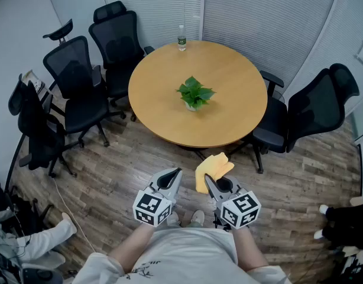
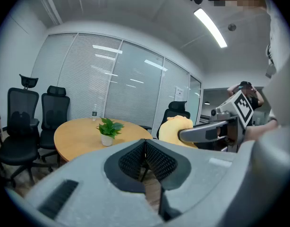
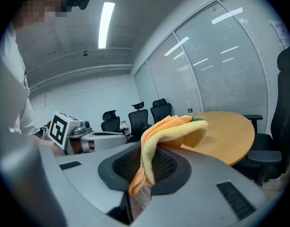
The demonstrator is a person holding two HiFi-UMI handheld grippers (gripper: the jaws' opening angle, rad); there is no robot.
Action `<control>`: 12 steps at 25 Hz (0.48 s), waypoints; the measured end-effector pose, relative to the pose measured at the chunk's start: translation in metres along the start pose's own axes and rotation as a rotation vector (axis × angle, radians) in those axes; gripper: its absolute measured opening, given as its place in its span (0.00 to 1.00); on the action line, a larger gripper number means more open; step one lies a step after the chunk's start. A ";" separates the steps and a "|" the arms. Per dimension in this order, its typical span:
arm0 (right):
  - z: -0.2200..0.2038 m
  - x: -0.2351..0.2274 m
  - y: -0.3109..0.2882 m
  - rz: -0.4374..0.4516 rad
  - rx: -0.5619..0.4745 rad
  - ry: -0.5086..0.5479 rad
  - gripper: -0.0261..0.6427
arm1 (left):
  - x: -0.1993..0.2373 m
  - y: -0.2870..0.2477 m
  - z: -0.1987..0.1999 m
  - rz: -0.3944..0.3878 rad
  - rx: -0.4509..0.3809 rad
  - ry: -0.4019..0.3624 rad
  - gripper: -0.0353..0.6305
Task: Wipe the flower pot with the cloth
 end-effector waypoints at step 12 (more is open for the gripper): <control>0.004 -0.015 -0.002 0.034 -0.012 -0.053 0.12 | -0.001 -0.015 0.006 0.002 0.000 -0.008 0.07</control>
Point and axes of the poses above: the fingertips, and each gripper's own axes: y backward along the fingers, x to its left, z out of its top, the point moved 2 cm from there along y, backward along the fingers, and after that the axes turned 7 degrees about -z, right-handed, at the moved point
